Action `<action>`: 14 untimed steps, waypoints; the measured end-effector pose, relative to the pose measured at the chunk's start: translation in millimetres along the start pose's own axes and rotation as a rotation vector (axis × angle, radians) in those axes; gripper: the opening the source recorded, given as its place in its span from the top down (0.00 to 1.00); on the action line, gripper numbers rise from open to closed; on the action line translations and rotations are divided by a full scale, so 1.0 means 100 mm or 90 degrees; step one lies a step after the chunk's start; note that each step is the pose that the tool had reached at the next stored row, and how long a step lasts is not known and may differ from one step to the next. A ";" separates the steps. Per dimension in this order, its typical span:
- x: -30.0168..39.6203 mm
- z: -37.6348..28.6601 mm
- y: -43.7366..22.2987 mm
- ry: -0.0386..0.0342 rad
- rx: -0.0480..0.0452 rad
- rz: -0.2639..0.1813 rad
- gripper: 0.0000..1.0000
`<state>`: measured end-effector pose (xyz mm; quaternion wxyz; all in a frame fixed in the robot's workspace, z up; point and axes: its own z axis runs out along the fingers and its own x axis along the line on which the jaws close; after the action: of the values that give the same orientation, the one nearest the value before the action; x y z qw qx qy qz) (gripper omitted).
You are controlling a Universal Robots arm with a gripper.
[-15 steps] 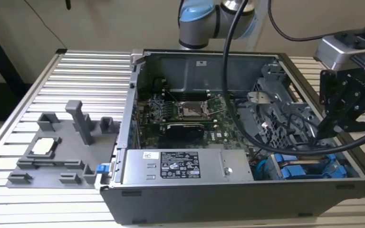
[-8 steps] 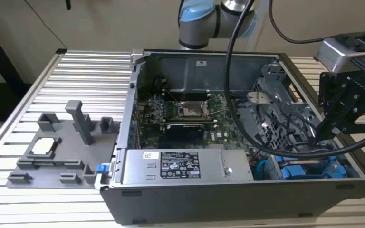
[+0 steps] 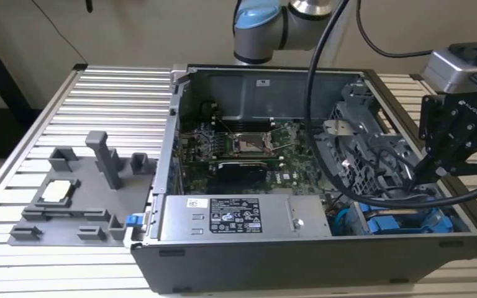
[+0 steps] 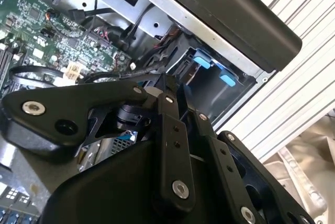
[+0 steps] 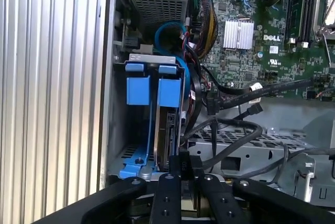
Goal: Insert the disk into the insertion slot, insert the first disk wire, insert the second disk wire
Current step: 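Insert the first disk wire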
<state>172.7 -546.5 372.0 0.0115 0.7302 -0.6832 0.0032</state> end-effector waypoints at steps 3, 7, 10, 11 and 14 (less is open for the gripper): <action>0.004 0.002 -0.048 -0.0006 -0.0075 0.000 0.81; 0.008 0.003 -0.107 -0.0011 -0.0167 0.000 0.81; 0.011 0.010 -0.121 -0.0017 -0.0195 0.002 0.81; 0.012 0.012 -0.120 -0.0016 -0.0200 0.005 0.81; 0.016 0.021 -0.122 -0.0019 -0.0211 0.011 0.81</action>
<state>185.0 -547.3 369.9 0.0226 0.7238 -0.6896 -0.0091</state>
